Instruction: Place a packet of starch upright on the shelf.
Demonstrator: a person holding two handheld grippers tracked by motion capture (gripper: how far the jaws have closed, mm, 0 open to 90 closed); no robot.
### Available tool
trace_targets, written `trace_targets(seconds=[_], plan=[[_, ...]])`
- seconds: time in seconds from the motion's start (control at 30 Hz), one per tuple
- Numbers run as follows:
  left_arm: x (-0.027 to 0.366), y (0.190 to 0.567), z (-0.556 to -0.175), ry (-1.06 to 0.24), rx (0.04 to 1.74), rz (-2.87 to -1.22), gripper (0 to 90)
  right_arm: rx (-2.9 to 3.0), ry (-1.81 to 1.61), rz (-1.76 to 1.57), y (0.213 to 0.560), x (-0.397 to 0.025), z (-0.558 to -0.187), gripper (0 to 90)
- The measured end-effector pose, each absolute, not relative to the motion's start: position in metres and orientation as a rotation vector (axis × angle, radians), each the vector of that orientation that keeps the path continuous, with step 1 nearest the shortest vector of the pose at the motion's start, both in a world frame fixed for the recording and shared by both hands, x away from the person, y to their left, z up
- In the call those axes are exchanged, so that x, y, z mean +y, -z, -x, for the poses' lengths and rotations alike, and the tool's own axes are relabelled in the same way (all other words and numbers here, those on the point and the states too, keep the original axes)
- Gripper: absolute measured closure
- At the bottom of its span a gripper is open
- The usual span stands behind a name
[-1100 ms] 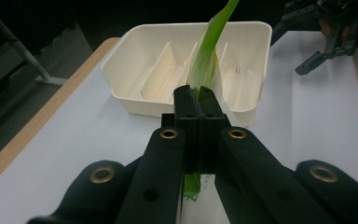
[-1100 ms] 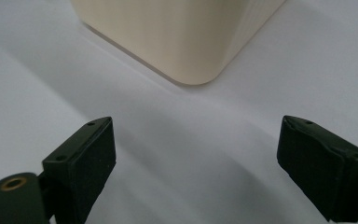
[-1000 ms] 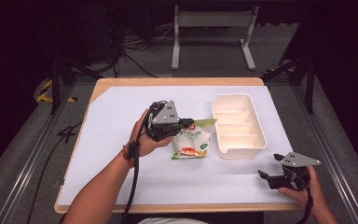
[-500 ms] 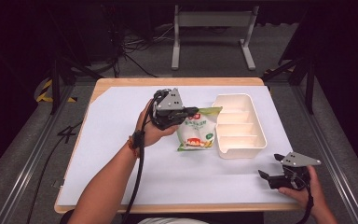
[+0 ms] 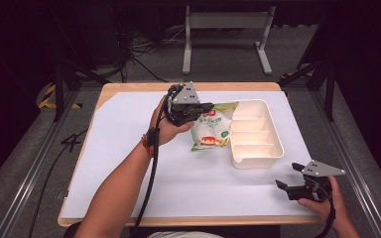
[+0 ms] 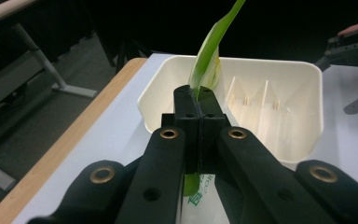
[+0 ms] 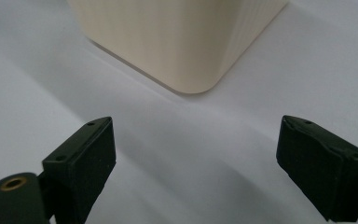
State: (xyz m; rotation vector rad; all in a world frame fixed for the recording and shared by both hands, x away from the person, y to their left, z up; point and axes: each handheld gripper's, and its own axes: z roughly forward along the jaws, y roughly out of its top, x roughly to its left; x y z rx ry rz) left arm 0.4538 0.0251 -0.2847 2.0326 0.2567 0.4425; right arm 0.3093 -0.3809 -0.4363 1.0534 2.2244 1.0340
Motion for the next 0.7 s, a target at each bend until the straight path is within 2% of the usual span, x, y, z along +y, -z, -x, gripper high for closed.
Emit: trace_targets(seconds=[0.7], plan=[[0.004,0.270,-0.485,-0.442,0.251,-2.006,90.0,2.234,-1.043,-1.063,0.438,-0.382,-0.310,11.4]])
